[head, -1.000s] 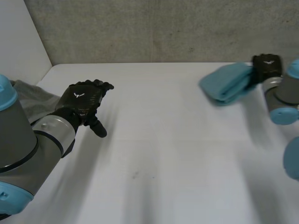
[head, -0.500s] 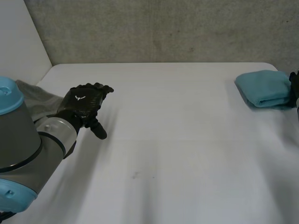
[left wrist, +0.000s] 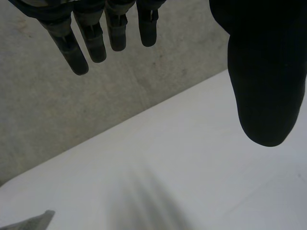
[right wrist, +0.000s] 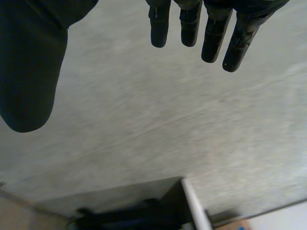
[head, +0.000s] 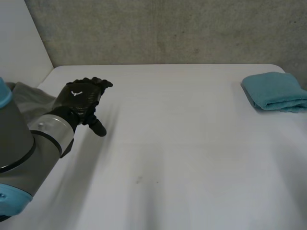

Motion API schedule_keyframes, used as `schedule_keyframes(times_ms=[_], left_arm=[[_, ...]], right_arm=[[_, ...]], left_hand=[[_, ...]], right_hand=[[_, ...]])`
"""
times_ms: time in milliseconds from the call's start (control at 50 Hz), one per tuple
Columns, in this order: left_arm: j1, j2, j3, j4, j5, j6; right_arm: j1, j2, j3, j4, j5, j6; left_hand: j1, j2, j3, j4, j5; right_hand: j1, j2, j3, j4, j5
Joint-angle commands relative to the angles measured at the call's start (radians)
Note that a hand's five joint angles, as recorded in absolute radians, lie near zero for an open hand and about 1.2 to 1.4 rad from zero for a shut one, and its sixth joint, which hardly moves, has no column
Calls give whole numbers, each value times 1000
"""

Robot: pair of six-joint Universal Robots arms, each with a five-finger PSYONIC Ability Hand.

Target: Fold the laundry.

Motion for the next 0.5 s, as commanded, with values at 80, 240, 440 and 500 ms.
schedule_keyframes(times_ms=[80, 240, 440, 500], left_arm=[[46, 29, 26, 3, 1, 0], [118, 28, 53, 3, -1, 7], [300, -19, 89, 57, 46, 14], [367, -93, 124, 85, 72, 48]], right_arm=[[148, -329, 109, 34, -26, 367], [374, -631, 556, 69, -328, 637], [710, -785, 1006, -38, -457, 657], [788, -782, 1095, -67, -454, 651]], left_hand=[[-5, -11, -20, -10, -30], [-20, -26, -34, -24, -44], [-23, -29, -37, -27, -47], [-17, -23, -32, -21, -42]], right_hand=[[-27, -42, -38, -57, -68], [-27, -42, -38, -57, -68], [-27, -42, -38, -57, -68], [-27, -42, -38, -57, -68]])
